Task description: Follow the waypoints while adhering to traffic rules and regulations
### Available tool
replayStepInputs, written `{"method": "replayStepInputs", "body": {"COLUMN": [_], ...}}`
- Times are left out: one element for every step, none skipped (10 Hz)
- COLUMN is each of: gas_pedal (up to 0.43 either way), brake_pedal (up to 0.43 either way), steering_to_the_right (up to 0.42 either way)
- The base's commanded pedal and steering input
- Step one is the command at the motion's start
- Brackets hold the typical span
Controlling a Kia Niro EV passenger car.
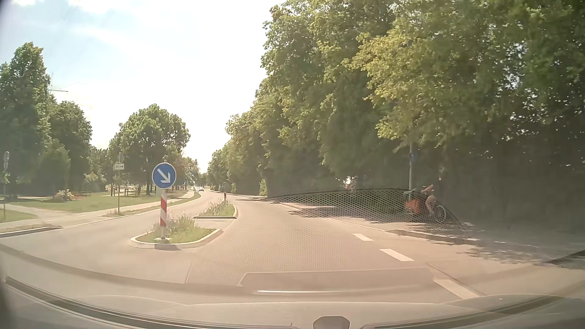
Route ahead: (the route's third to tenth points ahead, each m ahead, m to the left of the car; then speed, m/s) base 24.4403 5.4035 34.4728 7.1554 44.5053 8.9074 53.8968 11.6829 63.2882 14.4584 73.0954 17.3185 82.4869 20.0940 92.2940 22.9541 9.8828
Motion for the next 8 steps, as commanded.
{"method": "replayStepInputs", "body": {"gas_pedal": [0.157, 0.157, 0.157, 0.157, 0.157, 0.157, 0.157, 0.157], "brake_pedal": [0.000, 0.000, 0.000, 0.000, 0.000, 0.000, 0.000, 0.000], "steering_to_the_right": [-0.040, -0.042, -0.042, -0.042, -0.042, -0.042, -0.040, -0.040]}}
